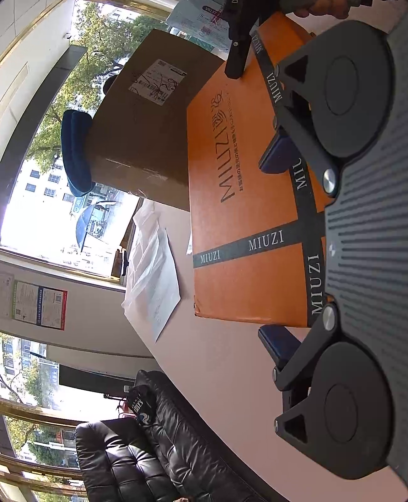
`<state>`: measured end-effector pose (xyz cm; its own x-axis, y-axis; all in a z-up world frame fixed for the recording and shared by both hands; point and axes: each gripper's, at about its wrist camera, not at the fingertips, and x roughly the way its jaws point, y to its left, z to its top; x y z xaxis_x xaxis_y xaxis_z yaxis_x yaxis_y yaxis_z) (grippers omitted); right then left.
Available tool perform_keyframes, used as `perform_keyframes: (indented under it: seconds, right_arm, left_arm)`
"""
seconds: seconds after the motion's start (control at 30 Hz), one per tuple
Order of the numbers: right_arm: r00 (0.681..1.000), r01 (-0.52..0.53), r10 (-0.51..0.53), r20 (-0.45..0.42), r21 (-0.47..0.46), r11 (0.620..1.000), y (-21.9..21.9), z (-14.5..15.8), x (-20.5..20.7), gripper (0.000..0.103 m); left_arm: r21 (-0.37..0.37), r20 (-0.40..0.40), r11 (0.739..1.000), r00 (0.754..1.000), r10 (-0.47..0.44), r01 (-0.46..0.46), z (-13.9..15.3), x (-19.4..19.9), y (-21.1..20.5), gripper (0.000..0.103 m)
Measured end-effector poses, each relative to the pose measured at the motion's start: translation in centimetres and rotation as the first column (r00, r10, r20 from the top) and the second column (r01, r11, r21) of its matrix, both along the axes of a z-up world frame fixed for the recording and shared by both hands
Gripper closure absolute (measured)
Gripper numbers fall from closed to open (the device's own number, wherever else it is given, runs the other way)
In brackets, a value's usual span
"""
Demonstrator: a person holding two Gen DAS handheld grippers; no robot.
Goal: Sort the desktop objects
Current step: 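Withdraw both grippers from the lidded box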
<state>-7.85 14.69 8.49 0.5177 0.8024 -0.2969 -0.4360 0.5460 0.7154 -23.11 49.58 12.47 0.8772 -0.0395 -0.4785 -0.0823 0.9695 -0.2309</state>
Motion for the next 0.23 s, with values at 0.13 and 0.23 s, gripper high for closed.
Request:
perform_keyframes:
  seconds: [0.13,0.23]
  right_arm:
    - [0.999,0.034,-0.034,0.023,0.028,0.999,-1.3,-0.2,-0.3,0.050]
    - [0.999,0.041,-0.041,-0.004,0.061,0.997,-2.6,-0.4,0.1,0.054]
  left_arm:
    - [0.006,-0.012,1.000,1.000,-0.013,0.013,-0.2,0.4,-0.2,0.000]
    - [0.029,-0.005,0.999,1.000,-0.022,0.022,0.3,0.6,-0.9,0.000]
